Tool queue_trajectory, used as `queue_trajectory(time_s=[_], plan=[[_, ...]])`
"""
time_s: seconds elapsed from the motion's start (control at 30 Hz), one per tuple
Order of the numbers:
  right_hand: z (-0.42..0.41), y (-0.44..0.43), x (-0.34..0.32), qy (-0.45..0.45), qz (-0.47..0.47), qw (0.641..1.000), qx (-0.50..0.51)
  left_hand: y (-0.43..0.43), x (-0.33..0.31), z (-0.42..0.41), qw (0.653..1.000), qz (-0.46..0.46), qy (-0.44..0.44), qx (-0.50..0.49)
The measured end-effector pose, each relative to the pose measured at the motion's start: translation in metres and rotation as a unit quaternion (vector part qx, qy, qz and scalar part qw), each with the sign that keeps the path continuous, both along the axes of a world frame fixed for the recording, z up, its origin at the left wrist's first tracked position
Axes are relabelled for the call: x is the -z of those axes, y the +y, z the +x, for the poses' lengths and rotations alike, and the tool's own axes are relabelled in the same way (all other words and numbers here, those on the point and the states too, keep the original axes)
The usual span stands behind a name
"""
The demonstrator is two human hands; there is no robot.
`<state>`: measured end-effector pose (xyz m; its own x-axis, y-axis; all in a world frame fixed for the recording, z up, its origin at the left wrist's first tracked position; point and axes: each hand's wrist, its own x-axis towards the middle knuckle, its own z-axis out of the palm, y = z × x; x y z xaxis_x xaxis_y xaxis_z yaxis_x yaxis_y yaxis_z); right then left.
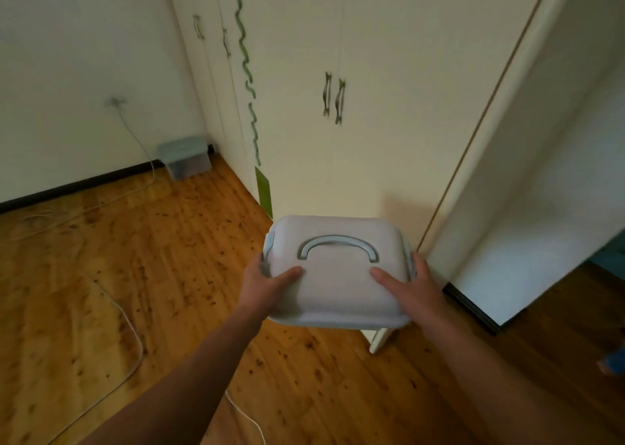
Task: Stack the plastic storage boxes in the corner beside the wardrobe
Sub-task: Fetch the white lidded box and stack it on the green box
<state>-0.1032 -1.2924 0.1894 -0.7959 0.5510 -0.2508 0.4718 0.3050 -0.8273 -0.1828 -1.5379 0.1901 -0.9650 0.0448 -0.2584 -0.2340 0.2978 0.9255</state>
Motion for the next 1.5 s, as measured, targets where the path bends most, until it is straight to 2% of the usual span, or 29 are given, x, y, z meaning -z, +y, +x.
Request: queue_trajectory(time_s=[0.27, 0.47, 1.1, 1.5], plan=[[-0.074, -0.040, -0.008, 0.002, 0.025, 0.998, -0.052, -0.047, -0.008, -0.050, 0.999, 0.003, -0.005, -0.048], [-0.129, -0.054, -0.011, 0.008, 0.012, 0.995, -0.097, -0.064, -0.008, -0.085, 0.996, 0.001, -0.010, -0.084], [-0.358, -0.059, -0.012, 0.007, 0.045, 0.955, -0.293, -0.064, -0.005, -0.215, 0.961, 0.013, -0.005, -0.277], [-0.451, -0.100, -0.013, 0.010, 0.045, 0.939, -0.340, -0.098, -0.001, -0.288, 0.949, 0.001, -0.008, -0.317]])
